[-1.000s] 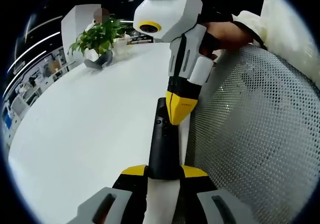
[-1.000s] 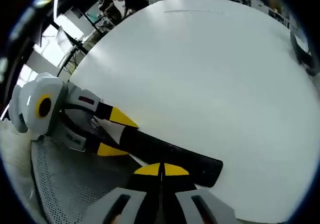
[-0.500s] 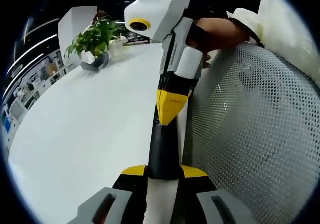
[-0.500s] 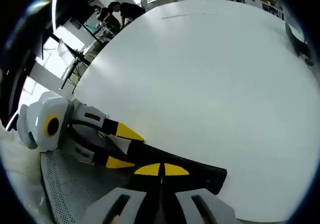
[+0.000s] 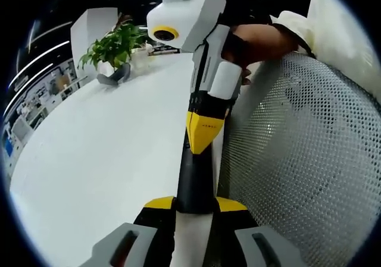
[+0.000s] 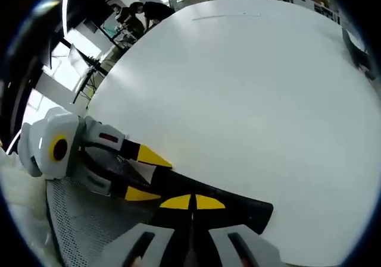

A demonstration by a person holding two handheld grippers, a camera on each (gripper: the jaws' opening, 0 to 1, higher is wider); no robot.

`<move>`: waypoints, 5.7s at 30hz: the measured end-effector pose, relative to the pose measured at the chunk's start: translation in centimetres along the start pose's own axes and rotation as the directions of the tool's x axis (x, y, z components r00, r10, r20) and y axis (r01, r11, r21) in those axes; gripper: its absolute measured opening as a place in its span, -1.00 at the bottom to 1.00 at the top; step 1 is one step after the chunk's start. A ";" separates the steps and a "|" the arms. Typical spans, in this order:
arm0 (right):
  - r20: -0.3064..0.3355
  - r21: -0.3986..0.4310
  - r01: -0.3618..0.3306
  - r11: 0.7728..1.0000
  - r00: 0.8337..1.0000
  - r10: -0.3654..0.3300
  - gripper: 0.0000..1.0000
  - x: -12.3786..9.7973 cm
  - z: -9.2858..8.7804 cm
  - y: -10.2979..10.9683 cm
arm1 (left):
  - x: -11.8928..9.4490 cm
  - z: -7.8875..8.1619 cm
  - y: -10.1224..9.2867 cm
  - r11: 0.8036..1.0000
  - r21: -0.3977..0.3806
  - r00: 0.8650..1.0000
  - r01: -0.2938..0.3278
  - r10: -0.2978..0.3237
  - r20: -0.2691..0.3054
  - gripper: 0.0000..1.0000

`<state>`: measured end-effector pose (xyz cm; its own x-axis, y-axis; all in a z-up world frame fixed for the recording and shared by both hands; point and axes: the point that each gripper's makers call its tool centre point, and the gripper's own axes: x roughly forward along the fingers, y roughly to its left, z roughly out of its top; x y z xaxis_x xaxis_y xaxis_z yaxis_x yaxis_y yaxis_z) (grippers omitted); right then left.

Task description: Press the specified remote control buttons in sequence, fully releasing each button before pressing the next.

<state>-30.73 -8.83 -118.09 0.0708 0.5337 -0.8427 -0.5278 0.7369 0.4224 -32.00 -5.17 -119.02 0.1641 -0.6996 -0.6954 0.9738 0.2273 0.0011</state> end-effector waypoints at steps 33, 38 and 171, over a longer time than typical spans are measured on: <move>0.011 0.053 -0.008 0.999 1.000 0.008 -1.00 0.1 0.1 -0.2 | 0.2 -0.1 0.1 1.000 0.000 1.000 -0.001 0.001 0.005 -0.50; 0.011 0.053 -0.010 0.999 1.000 0.010 -1.00 0.0 0.1 -0.2 | 0.3 0.0 0.1 1.000 -0.004 1.000 -0.005 0.005 0.007 -0.49; 0.733 0.089 0.622 0.778 0.488 -0.474 0.40 -15.0 6.4 -5.4 | -0.8 0.5 15.5 0.986 0.163 0.978 -0.041 0.073 -0.196 -0.52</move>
<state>-23.52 -18.17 -105.64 0.9051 0.2156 -0.3664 -0.2913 0.9422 -0.1653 -16.98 -1.45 -118.07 0.2005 -0.5346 -0.8210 0.9789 0.1421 0.1465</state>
